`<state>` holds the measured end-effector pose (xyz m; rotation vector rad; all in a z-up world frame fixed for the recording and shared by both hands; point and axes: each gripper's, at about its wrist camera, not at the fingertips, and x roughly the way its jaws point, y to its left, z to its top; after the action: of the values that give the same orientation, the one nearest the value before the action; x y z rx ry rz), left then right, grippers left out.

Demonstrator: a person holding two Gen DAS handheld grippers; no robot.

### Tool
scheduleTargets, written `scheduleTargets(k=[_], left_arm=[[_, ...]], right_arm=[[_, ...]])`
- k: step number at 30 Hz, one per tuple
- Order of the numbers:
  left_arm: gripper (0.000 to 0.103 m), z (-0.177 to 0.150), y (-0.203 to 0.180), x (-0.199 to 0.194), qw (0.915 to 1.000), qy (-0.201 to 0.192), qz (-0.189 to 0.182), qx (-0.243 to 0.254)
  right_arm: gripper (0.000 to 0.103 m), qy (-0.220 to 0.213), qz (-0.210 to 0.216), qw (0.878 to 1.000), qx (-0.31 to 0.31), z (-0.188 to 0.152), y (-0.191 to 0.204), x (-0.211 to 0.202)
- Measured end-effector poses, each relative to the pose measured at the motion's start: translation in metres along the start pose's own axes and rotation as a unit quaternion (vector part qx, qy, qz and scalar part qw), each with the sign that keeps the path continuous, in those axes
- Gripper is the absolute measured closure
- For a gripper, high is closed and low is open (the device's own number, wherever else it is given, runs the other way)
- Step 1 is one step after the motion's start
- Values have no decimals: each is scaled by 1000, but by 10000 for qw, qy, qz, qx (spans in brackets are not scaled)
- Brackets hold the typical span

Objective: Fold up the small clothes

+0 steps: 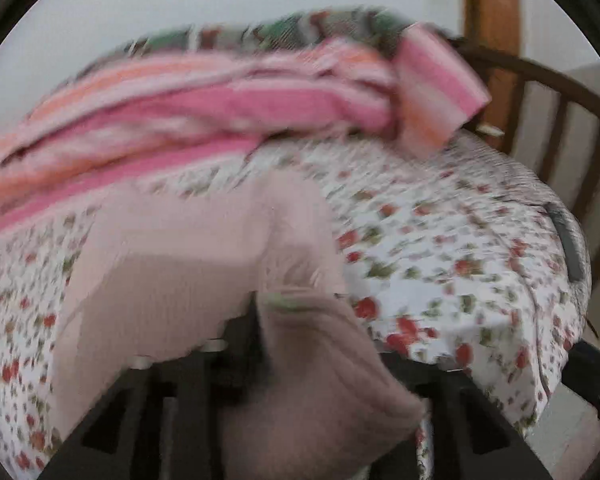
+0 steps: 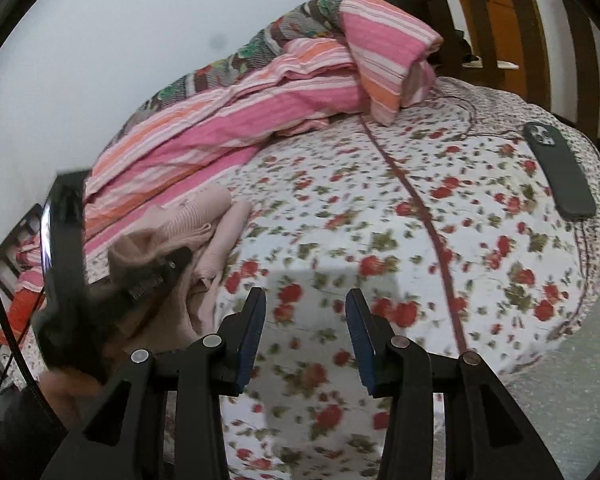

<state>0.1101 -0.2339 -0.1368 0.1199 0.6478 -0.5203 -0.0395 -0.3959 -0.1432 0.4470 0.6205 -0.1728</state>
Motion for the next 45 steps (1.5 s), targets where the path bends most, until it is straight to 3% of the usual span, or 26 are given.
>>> scheduleTargets(k=[1, 2, 3, 7, 9, 13, 15, 17, 18, 19, 20, 21, 24, 26, 28, 30, 33, 35, 42, 45], left_arm=[[24, 1, 2, -5, 9991, 14, -429, -8], [23, 4, 8, -12, 9970, 21, -770, -76], [23, 6, 16, -19, 9959, -10, -885, -178], [23, 14, 72, -55, 9903, -470, -1041, -787], [23, 17, 104, -67, 9881, -598, -919, -1075], [25, 12, 156, -73, 9903, -494, -61, -1295], [25, 4, 180, -72, 9879, -387, 111, -1498], [25, -5, 199, -73, 9843, -310, 106, -1734], [25, -7, 206, -71, 9831, -284, 111, -1806], [25, -10, 211, -70, 9822, -268, 121, -1855], [25, -11, 213, -66, 9819, -252, 131, -1873], [25, -13, 214, -62, 9819, -221, 138, -1878], [25, -17, 216, -51, 9821, -139, -11, -1880], [25, -19, 215, -45, 9812, -91, -203, -1918], [25, -19, 210, -37, 9801, -85, -382, -1946], [25, -17, 205, -29, 9802, -37, -499, -1916], [25, -12, 197, -16, 9820, 139, -524, -1812], [25, -11, 195, -14, 9822, 137, -610, -1772], [25, -10, 212, -20, 9801, 3, -680, -1865], [25, -10, 221, -28, 9796, -96, -658, -1897]], right_arm=[[61, 16, -18, 10000, -1, 0, -1, 0], [61, 16, -19, 10000, -7, 0, -2, 0], [61, 11, -4, 10000, -41, 1, -1, 1], [61, 36, 354, 9990, -257, 12, 23, 15], [60, 10, 638, 9974, -346, 18, 37, 21], [45, -52, 1356, 9899, -423, 37, 77, 41], [42, -42, 1639, 9858, -369, 45, 93, 55], [42, 113, 1625, 9861, -332, 50, 110, 80], [48, 206, 1441, 9887, -350, 50, 117, 92], [83, 314, 1150, 9921, -395, 49, 123, 107], [89, 383, 1029, 9929, -446, 49, 127, 115], [89, 466, 980, 9923, -603, 47, 133, 122], [90, -187, 1157, 9848, -1279, 44, 141, 97], [91, -465, 1443, 9836, -979, 46, 125, 78], [91, -353, 1225, 9898, -635, 39, 109, 81], [91, 183, 756, 9952, -599, 23, 102, 107], [81, 182, 759, 9961, -413, 16, 92, 107], [48, 256, 845, 9960, -160, 24, 86, 107], [34, 1062, 1654, 9792, 496, 29, 79, 149], [23, 1194, 1630, 9787, 374, 29, 89, 165]])
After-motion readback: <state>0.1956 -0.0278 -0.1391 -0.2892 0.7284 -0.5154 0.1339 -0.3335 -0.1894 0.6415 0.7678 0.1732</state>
